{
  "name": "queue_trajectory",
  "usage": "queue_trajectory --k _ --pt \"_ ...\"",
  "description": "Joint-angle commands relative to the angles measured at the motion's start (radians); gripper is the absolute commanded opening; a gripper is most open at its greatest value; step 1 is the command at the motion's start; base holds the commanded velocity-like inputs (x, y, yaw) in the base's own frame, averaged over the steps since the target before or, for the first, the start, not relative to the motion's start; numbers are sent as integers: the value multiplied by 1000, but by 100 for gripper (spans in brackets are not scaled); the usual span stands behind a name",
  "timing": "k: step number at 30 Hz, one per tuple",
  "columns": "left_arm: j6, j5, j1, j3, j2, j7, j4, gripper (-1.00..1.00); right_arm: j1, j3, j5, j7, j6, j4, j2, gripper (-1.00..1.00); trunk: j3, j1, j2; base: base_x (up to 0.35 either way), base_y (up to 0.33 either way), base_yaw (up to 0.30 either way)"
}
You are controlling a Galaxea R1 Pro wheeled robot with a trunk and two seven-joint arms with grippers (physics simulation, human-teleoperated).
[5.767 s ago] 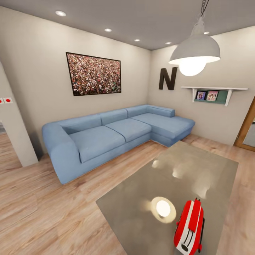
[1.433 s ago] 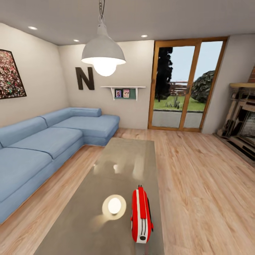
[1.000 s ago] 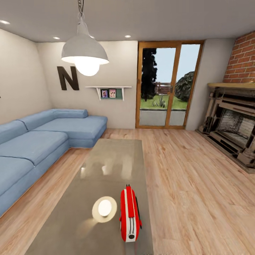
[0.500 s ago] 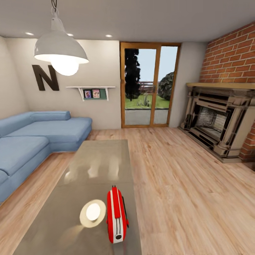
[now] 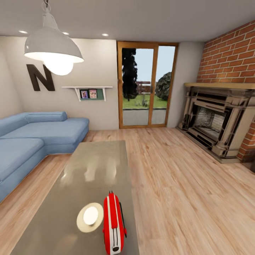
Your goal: Turn on the radio receiver that's on the table in the living room.
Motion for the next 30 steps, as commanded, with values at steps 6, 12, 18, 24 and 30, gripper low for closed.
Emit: queue_trajectory --k 6,12,18,24,30 --pt "-2 1 0 0 -1 1 0 100 0 0 0 0 0 0 0 100 0 0 0 80 0 0" --pt "-3 1 0 0 -1 1 0 100 0 0 -1 0 -1 0 0 100 0 0 0 0 0 0" --pt "-2 1 0 0 -1 1 0 100 0 0 -1 0 0 0 0 100 0 0 0 0 0 0" --pt "-2 1 0 0 -1 1 0 100 0 0 -1 0 0 0 0 100 0 0 0 0 5 0" --pt "-1 1 0 0 -1 1 0 100 0 0 -1 0 0 0 0 100 0 0 0 0 203 0"
